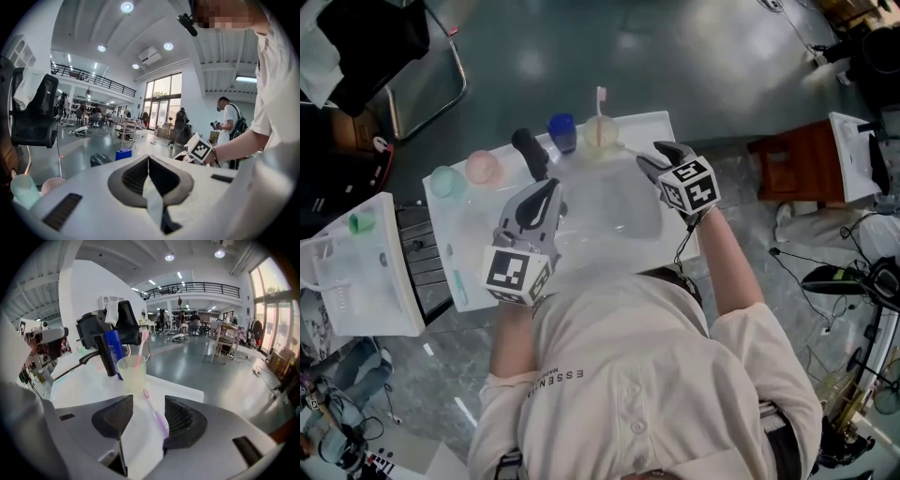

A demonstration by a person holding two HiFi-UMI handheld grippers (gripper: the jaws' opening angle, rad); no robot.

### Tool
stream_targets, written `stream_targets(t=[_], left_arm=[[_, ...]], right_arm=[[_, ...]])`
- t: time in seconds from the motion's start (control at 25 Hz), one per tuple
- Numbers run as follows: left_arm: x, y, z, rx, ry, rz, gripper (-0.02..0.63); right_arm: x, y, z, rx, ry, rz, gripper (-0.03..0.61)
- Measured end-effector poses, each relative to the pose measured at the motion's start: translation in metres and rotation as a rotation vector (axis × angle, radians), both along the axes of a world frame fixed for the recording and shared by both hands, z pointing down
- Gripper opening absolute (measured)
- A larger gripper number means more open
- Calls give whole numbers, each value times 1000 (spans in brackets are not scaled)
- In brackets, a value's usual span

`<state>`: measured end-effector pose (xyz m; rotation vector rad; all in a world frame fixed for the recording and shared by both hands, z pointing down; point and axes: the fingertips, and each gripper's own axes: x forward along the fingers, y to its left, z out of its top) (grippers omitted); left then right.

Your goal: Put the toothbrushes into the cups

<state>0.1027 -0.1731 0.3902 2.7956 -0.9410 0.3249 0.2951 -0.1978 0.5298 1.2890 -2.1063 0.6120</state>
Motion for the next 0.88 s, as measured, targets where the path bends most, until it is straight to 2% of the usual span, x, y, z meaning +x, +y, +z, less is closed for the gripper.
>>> stream_targets(t=[0.16,0.28,0.52,0.68,0.88], left_arm=[[9,5,9,-14,-21,-10,3],[10,9,16,-31,-32,-41,3],[9,17,24,-50,-53,-109,3],[8,24,26,-54,-69,-144,3],[9,29,28,-48,-81,-172,3]], right_arm=[[7,6,31,-105,134,-96,204],[9,6,47,-159,194,-157,204],[8,-3,64,-185,312,-284,204],[5,-5,74,-208,333,-322,204],[5,-9,81,-205,335,-306,201]])
